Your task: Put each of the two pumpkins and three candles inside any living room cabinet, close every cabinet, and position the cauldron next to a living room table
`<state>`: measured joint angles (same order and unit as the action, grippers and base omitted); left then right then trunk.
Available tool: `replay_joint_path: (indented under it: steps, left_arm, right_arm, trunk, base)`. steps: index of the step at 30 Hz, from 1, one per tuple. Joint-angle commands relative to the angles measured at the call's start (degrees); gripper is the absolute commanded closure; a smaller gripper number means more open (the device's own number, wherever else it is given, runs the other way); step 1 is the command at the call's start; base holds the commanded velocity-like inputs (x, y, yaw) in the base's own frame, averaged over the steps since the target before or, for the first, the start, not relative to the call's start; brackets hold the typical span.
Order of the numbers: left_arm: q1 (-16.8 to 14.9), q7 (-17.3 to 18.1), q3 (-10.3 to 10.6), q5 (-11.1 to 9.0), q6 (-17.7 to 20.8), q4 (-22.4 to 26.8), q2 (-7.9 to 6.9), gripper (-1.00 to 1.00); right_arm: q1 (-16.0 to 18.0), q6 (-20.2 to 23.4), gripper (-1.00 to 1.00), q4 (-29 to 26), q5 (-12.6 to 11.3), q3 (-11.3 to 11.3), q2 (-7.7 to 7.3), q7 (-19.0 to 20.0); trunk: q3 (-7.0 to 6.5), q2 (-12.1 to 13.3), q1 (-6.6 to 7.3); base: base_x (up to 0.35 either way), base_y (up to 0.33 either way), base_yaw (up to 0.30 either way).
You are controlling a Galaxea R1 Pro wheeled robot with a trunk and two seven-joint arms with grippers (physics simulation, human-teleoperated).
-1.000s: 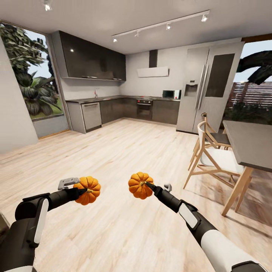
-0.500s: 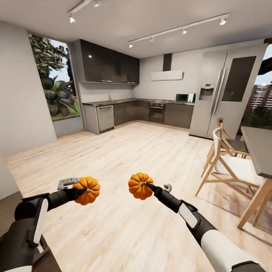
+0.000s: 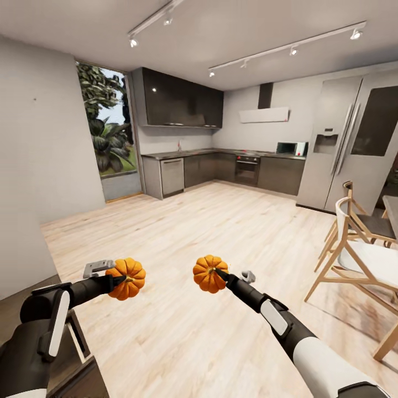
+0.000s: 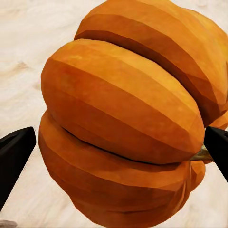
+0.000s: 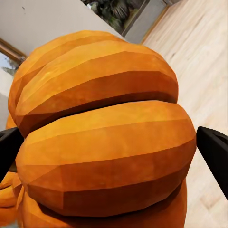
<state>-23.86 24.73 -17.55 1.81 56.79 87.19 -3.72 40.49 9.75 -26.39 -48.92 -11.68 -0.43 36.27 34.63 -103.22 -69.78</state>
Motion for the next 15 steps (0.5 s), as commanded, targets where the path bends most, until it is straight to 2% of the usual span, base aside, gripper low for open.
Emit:
replay_joint_path:
  steps: [1, 15]
  left_arm:
    - [0.0, 0.3, -0.1, 0.1, 0.3, 0.0, 0.02, 1.00]
    - [0.0, 0.4, 0.0, -0.2, 0.3, 0.0, -0.21, 1.00]
  right_arm:
    - [0.0, 0.3, 1.00, 0.0, -0.3, -0.2, -0.02, -0.4]
    - [0.0, 0.2, 1.00, -0.5, 0.2, -0.2, -0.39, -0.5]
  trunk:
    - [-0.19, 0.4, 0.23]
    - [-3.65, 6.0, 3.31]
  base:
    - [0.000, 0.000, 0.217]
    - [0.000, 0.000, 0.217]
